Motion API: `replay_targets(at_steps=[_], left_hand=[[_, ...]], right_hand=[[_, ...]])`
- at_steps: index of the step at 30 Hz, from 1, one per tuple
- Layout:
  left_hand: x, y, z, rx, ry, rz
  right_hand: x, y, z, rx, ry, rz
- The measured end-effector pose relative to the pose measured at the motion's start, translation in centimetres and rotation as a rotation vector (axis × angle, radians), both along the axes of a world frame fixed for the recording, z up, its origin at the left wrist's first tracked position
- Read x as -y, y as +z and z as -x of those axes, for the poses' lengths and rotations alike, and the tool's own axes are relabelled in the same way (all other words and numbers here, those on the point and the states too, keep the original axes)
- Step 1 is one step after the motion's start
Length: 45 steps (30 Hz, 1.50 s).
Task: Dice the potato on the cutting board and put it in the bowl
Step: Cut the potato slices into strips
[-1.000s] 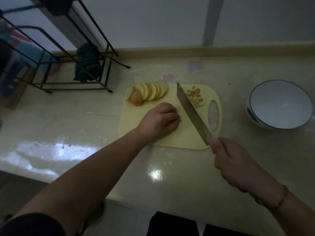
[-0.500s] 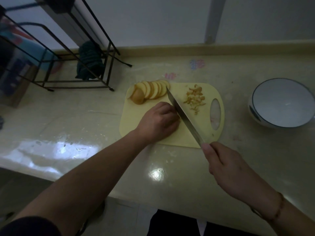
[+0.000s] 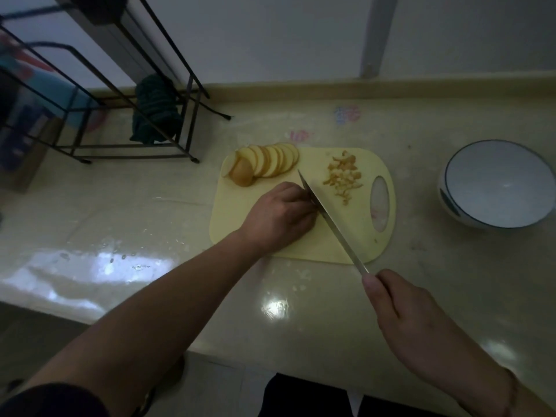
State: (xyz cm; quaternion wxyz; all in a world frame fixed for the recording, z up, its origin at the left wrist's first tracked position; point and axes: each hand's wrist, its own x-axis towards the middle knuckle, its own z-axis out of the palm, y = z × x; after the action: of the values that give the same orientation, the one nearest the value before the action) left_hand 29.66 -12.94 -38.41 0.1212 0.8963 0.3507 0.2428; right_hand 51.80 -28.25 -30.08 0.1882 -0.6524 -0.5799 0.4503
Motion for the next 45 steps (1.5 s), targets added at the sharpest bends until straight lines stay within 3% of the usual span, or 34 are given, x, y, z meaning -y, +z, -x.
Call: replay_targets(at_steps=[14, 23, 45], left_hand=[[0.2, -0.1, -0.1, 0.034, 0.018, -0.006], [0.3, -0.1, 0.1, 0.03, 0.008, 0.007], [0.3, -0.7, 0.3, 0.042, 0.017, -0.037]], right_hand=[[-3.8, -0.6, -1.0, -0.06, -0.053, 0.104], [-3.0, 0.0, 0.2, -0.101, -0.044, 0.042], [-3.2, -0.2, 0.9, 0.0, 0.034, 0.007]])
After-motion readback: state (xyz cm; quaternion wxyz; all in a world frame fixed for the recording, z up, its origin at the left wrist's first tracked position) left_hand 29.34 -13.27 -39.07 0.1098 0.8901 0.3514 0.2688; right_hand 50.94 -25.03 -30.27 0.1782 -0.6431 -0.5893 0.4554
